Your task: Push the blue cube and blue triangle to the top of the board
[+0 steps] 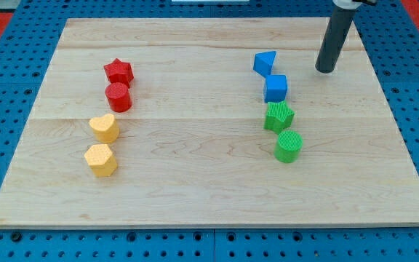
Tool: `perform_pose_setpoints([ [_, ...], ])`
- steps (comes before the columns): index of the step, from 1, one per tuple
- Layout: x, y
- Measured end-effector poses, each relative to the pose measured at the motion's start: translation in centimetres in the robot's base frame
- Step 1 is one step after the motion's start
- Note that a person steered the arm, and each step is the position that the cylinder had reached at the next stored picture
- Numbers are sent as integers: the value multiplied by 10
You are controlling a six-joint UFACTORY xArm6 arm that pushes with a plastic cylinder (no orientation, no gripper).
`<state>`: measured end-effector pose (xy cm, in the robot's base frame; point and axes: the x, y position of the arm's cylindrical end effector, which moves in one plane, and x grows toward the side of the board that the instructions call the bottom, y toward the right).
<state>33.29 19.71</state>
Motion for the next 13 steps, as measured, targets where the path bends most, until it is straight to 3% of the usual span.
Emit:
perform_pose_setpoints([
  [1,0,-14],
  [3,48,10],
  [4,90,-15],
  [5,96,-63],
  [10,67,-97],
  [13,15,-97],
])
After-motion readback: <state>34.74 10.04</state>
